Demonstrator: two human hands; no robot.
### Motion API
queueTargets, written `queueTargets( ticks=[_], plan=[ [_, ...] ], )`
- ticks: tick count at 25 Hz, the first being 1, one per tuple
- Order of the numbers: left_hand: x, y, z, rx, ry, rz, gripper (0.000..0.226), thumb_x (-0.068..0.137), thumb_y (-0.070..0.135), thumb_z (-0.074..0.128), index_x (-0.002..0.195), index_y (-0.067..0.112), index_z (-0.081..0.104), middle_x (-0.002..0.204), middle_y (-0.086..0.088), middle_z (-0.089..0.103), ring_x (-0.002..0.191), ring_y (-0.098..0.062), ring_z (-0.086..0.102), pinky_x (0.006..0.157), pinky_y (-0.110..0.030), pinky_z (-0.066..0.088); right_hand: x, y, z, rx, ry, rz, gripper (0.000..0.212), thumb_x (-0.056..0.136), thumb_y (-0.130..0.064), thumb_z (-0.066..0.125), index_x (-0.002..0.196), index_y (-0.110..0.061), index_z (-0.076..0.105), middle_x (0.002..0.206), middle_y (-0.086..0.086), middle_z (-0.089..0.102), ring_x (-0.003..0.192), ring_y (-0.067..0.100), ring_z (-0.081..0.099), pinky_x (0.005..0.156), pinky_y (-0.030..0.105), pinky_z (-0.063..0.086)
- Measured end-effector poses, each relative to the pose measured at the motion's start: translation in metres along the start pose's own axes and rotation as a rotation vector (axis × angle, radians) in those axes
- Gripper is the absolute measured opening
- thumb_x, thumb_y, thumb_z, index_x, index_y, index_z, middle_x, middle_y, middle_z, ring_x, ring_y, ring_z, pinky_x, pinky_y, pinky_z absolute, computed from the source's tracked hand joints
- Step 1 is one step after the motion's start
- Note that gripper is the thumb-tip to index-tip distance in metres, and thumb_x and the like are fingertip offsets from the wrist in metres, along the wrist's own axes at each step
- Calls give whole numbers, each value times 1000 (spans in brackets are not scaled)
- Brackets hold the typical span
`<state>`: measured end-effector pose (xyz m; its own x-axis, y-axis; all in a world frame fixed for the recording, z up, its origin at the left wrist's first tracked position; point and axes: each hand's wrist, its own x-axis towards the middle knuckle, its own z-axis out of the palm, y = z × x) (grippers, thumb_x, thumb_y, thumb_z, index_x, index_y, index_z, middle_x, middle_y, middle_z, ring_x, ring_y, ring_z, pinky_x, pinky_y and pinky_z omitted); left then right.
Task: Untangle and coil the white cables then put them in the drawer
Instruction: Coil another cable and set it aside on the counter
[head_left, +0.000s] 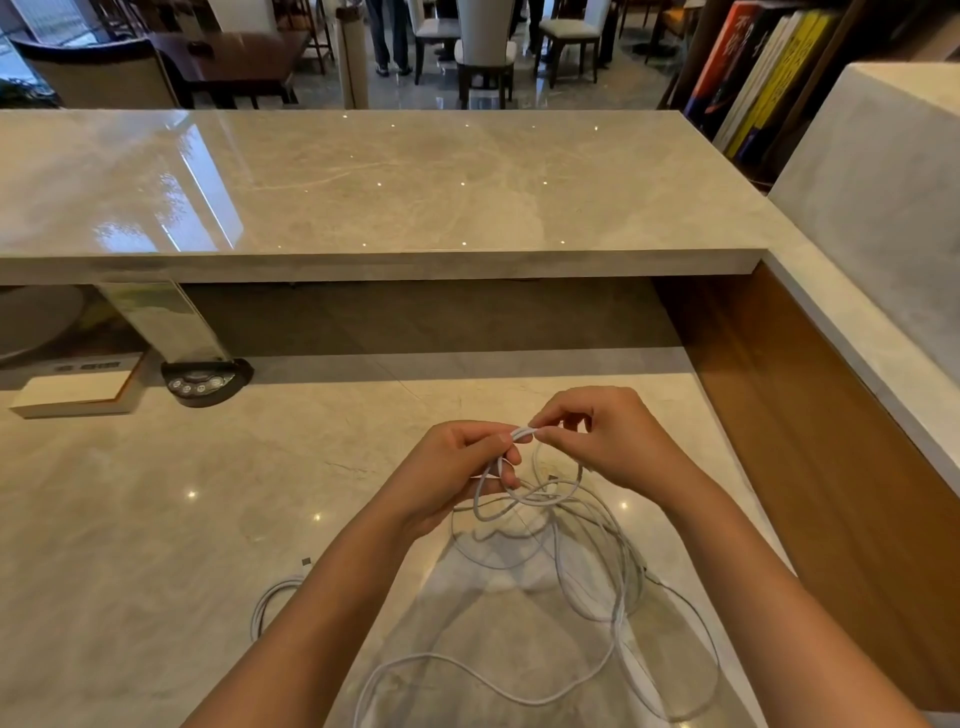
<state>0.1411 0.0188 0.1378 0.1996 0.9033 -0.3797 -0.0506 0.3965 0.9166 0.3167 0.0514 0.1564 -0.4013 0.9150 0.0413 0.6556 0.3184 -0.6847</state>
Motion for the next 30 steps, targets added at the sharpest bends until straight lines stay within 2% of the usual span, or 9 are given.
queueTargets(
  ticks=[6,8,11,14,16,18,23,28,30],
  plan=[
    [-2,2,2,-34,-35,-21,25,96,11,44,93,4,68,69,-3,69,69,-15,69,64,-22,55,-4,0,8,274,183,106,8,83,-10,65,80,-14,71,74,-2,71,56,8,67,56,29,53],
    [-3,2,2,-46,-44,-14,24,95,9,45,92,4,68,68,-3,69,68,-14,69,62,-21,54,-4,2,13,411,274,188,9,86,-8,61,82,-11,69,78,1,72,60,11,70,56,26,53],
    [-3,-2,0,-47,-29,1,24,95,11,46,89,7,69,66,-1,66,64,-10,65,62,-20,53,-4,7,12,473,188,222,11,88,-11,58,91,-10,69,89,0,73,71,10,71,67,28,54],
    [-1,-8,-4,-139,-6,5,24,95,10,45,89,7,68,65,0,62,60,-8,60,63,-20,53,-9,13,11,-13,100,44,26,82,-21,69,107,-21,66,96,-15,62,80,3,60,72,19,48],
    [-1,-10,-4,-136,-9,5,24,95,10,45,91,5,68,64,1,62,59,-7,60,61,-17,52,-9,17,13,-312,144,-136,24,81,-16,68,106,-17,67,91,-7,65,75,11,59,65,23,45],
    [0,-11,-4,-86,-8,2,24,95,10,45,93,5,68,64,1,64,59,-5,60,59,-15,49,-7,21,9,-374,127,-245,18,83,-12,64,99,-14,70,85,3,71,73,23,65,62,30,49],
    [0,-7,-7,10,-40,-21,24,95,11,47,91,4,69,61,-1,64,49,-4,50,50,-16,38,5,21,-17,-82,-48,-104,14,89,-21,58,98,-21,69,85,-6,68,76,8,62,69,25,51],
    [7,-10,-5,159,133,92,23,92,16,53,87,19,75,77,10,72,68,-7,51,59,-17,40,7,21,-8,258,-15,29,12,88,-11,59,94,-10,69,82,-2,69,70,9,69,67,17,55],
    [8,-15,-7,184,172,97,21,90,18,55,85,21,76,63,16,66,62,-7,44,56,-16,39,5,22,-7,312,-9,61,12,87,-11,61,95,-8,70,84,-2,69,69,11,71,64,18,56]
  ],
)
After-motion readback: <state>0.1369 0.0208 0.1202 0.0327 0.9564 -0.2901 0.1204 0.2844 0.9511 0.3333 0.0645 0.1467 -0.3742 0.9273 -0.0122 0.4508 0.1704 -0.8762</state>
